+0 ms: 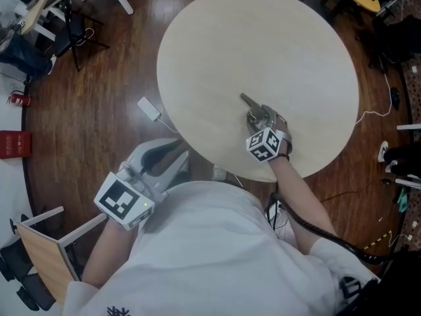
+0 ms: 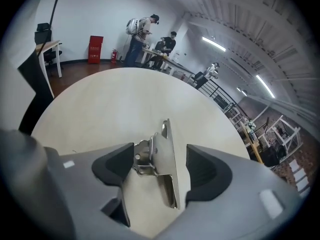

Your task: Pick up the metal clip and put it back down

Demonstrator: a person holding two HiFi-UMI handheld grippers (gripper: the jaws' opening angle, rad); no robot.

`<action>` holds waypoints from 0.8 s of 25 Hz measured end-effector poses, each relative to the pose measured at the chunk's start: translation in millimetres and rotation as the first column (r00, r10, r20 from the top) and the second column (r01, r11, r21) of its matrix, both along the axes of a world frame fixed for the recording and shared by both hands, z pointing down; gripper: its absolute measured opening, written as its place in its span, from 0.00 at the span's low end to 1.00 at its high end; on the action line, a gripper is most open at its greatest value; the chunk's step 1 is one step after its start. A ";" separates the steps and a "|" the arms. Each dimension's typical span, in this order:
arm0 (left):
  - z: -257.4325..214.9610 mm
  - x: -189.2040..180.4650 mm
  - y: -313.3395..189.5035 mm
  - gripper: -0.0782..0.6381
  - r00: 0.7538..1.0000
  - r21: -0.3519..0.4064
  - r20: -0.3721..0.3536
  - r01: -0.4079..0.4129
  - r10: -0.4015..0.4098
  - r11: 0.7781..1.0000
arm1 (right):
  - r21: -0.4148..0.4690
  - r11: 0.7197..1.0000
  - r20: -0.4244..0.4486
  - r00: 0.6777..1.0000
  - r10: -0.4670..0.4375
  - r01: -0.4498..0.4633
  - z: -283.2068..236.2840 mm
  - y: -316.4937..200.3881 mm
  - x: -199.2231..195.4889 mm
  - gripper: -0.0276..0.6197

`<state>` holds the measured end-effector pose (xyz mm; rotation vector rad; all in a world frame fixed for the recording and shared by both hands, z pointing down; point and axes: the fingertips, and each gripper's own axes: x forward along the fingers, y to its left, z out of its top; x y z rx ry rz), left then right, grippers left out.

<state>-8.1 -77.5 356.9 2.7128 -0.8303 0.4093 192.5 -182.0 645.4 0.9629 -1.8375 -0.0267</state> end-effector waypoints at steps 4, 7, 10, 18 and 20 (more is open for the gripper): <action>-2.5 3.5 5.5 0.20 1.000 -0.010 0.013 0.005 -0.005 1.000 | 0.033 0.999 0.057 0.998 -0.014 0.012 -20.5 7.2 -8.9 0.54; -2.7 1.2 11.8 0.20 1.000 -0.016 0.022 0.019 -0.018 1.000 | 0.065 0.998 0.124 0.992 -0.020 0.012 -45.2 16.0 -18.0 0.54; -0.4 -2.8 18.9 0.21 0.999 -0.020 0.028 0.025 -0.024 0.999 | 0.088 0.996 0.190 0.982 -0.014 -0.003 -68.4 28.6 -22.6 0.55; 2.2 -19.7 51.4 0.20 1.000 0.024 -0.006 -0.025 0.025 0.999 | 0.119 0.991 0.311 0.950 0.018 -0.058 -119.9 100.0 -25.6 0.55; -2.0 -17.4 61.9 0.20 0.998 0.055 -0.030 -0.049 0.051 0.997 | 0.144 0.988 0.307 0.952 0.015 -0.062 -134.1 122.6 -18.7 0.55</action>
